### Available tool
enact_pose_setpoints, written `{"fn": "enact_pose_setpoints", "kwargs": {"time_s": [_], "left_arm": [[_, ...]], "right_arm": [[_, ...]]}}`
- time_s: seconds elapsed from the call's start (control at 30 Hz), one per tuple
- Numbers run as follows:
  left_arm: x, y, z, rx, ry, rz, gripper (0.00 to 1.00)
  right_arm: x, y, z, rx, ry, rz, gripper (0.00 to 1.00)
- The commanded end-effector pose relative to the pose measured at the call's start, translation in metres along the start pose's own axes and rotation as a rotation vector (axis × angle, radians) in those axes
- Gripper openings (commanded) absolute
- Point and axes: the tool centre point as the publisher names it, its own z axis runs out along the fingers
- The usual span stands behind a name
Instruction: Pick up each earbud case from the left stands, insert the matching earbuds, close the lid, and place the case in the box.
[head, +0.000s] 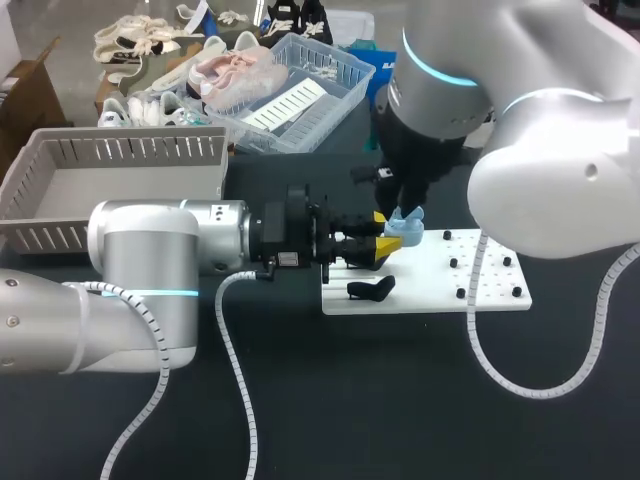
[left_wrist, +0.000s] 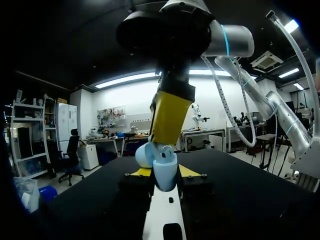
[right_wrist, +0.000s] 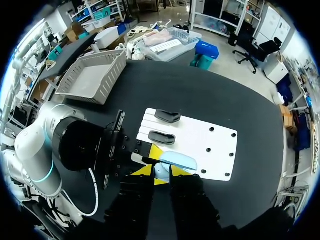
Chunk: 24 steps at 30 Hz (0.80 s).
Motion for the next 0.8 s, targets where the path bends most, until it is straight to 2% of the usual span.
{"fn": "enact_pose_setpoints", "kwargs": {"time_s": [0.03, 0.57, 0.6, 0.63, 0.8], "left_arm": [[0.0002, 0.0004, 0.0010, 0.000, 0.000, 0.000, 0.00], [0.0002, 0.0004, 0.0010, 0.000, 0.000, 0.000, 0.00], [0.0002, 0.0004, 0.0010, 0.000, 0.000, 0.000, 0.00], [0.0002, 0.0004, 0.0010, 0.000, 0.000, 0.000, 0.00], [0.0002, 0.0004, 0.0010, 0.000, 0.000, 0.000, 0.00]], "right_arm": [[0.0059, -0.0027, 0.0011, -0.007, -0.009, 0.004, 0.00], [0.0113, -0.0071, 0.0011, 0.008, 0.001, 0.003, 0.00], [0.0111, -0.0071, 0.0009, 0.011, 0.002, -0.001, 0.02], [0.0107, -0.0068, 0.0009, 0.013, 0.005, -0.005, 0.18], [0.0101, -0.0045, 0.0024, 0.021, 0.013, -0.016, 0.31]]}}
